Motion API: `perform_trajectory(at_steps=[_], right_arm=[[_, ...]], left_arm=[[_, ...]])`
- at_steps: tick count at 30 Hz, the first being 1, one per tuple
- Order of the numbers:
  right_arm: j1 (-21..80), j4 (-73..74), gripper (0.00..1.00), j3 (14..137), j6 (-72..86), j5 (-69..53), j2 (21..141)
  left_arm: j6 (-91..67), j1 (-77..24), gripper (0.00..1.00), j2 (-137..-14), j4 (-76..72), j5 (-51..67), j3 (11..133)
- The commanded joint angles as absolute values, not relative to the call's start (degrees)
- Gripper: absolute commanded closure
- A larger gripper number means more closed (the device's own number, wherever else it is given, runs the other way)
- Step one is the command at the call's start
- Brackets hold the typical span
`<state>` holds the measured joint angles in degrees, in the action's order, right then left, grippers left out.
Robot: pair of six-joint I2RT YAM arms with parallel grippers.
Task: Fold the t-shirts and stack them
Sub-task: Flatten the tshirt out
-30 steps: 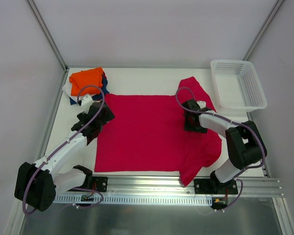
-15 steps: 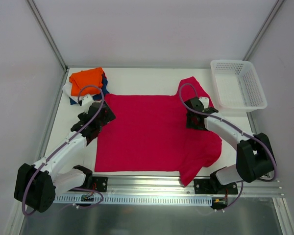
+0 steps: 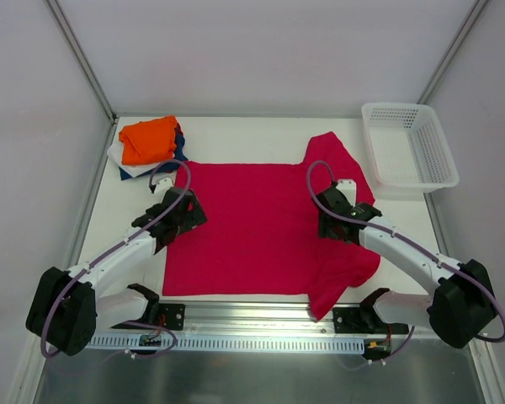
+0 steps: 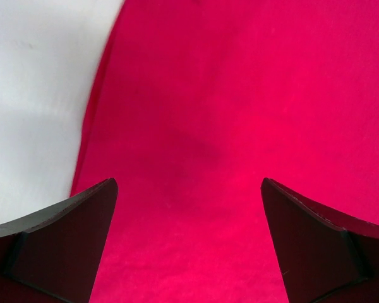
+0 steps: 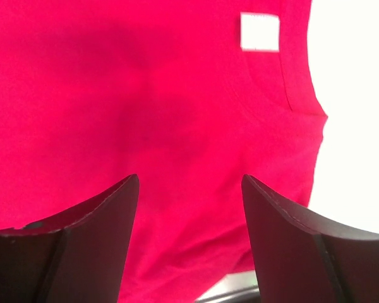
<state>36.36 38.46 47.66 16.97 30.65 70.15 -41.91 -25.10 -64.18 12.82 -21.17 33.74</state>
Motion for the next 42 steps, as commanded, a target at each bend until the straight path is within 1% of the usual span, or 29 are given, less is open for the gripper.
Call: perform_trajectory(at_steps=[1, 8, 14, 16, 19, 22, 29, 33, 37, 38, 40, 42], right_arm=[[36.91, 41.66, 0.30, 45.54, 19.16, 32.61, 66.89], [36.91, 39.91, 0.30, 43.33, 18.46, 32.87, 67.06], [37.00, 36.74, 0.30, 42.98, 16.88, 31.73, 68.55], [37.00, 35.78, 0.30, 43.15, 16.00, 31.82, 68.64], [37.00, 35.16, 0.29, 43.94, 15.03, 32.17, 68.82], [37.00, 34.11, 0.28, 44.56, 13.98, 31.73, 69.43], [36.83, 32.96, 0.28, 46.58, 12.66, 30.50, 72.95], [35.16, 31.99, 0.26, 47.98, 11.87, 28.57, 73.91], [32.88, 30.77, 0.26, 51.32, 9.94, 25.85, 76.98], [31.74, 30.50, 0.26, 53.16, 9.50, 24.71, 77.69], [30.50, 29.88, 0.26, 55.53, 8.09, 23.65, 80.14], [28.13, 29.19, 0.26, 59.74, 6.69, 21.02, 81.91]], left_arm=[[-44.73, -27.59, 0.01, -63.46, 15.99, -20.65, 32.52], [-54.38, -35.06, 0.01, -59.78, 29.85, -26.09, 32.34], [-61.25, -35.42, 0.01, -51.87, 43.21, -29.27, 31.91], [-62.66, -35.42, 0.01, -47.49, 45.25, -29.70, 31.20], [-64.25, -35.42, 0.01, -44.05, 48.87, -31.20, 30.85], [-64.16, -35.33, 0.01, -45.60, 50.10, -32.25, 32.43], [-63.37, -35.33, 0.01, -54.31, 49.83, -35.33, 36.91], [-60.39, -35.42, 0.01, -57.91, 48.43, -39.54, 41.74], [-49.35, -34.81, 0.01, -59.76, 38.70, -40.52, 45.08], [-47.04, -34.28, 0.01, -60.20, 33.10, -39.21, 45.70], [-41.95, -31.04, 0.01, -62.47, 28.41, -37.10, 46.31], [-37.64, -27.10, 0.01, -64.50, 21.82, -32.62, 47.37]])
